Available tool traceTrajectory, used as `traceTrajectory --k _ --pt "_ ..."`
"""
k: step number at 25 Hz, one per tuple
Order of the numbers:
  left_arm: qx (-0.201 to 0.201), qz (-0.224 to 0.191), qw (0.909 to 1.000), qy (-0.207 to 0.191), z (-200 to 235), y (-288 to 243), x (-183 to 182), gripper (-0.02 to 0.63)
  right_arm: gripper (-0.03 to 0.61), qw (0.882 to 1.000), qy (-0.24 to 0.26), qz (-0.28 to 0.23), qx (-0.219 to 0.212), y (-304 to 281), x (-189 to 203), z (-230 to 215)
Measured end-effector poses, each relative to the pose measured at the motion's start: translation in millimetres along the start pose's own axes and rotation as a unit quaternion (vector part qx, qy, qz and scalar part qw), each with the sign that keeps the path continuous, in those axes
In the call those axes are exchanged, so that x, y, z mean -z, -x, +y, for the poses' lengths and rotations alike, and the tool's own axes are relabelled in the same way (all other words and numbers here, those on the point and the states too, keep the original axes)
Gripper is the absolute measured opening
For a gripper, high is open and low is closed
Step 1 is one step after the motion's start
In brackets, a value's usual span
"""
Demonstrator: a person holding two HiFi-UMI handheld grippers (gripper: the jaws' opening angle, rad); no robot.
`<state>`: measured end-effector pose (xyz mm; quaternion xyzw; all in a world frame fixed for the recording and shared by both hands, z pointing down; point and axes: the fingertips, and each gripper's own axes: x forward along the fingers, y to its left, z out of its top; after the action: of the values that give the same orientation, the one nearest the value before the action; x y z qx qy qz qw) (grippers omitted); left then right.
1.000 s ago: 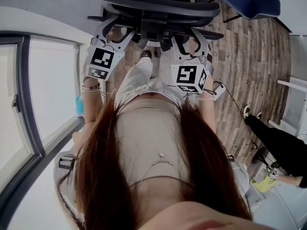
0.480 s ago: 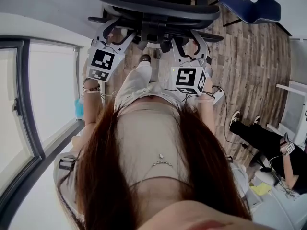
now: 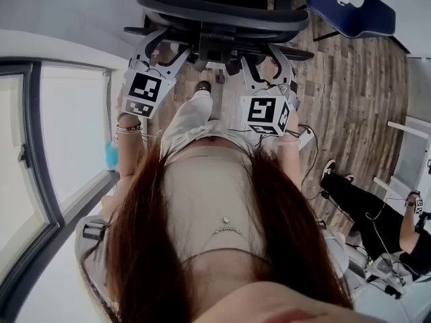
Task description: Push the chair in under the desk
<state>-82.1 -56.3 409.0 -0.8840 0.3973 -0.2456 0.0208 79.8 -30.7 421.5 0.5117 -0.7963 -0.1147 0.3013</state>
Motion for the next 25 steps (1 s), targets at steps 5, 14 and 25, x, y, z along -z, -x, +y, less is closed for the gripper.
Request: traceTrajectory --k 5,14,25 --pt "0.000 0.002 1.0000 0.006 16 -11 -1 0.238 0.241 1.000 0.001 0.001 -0.005 -20 -6 -6" --pt "0.000 -0.003 1.0000 0.004 20 -11 -1 0.239 0.241 1.000 -0.003 0.006 -0.002 -26 -7 -8" --pt "0.005 -0.006 0.9999 -0.006 27 -15 -2 0.239 0.241 1.000 -0.012 0.006 0.017 -31 -9 -9"
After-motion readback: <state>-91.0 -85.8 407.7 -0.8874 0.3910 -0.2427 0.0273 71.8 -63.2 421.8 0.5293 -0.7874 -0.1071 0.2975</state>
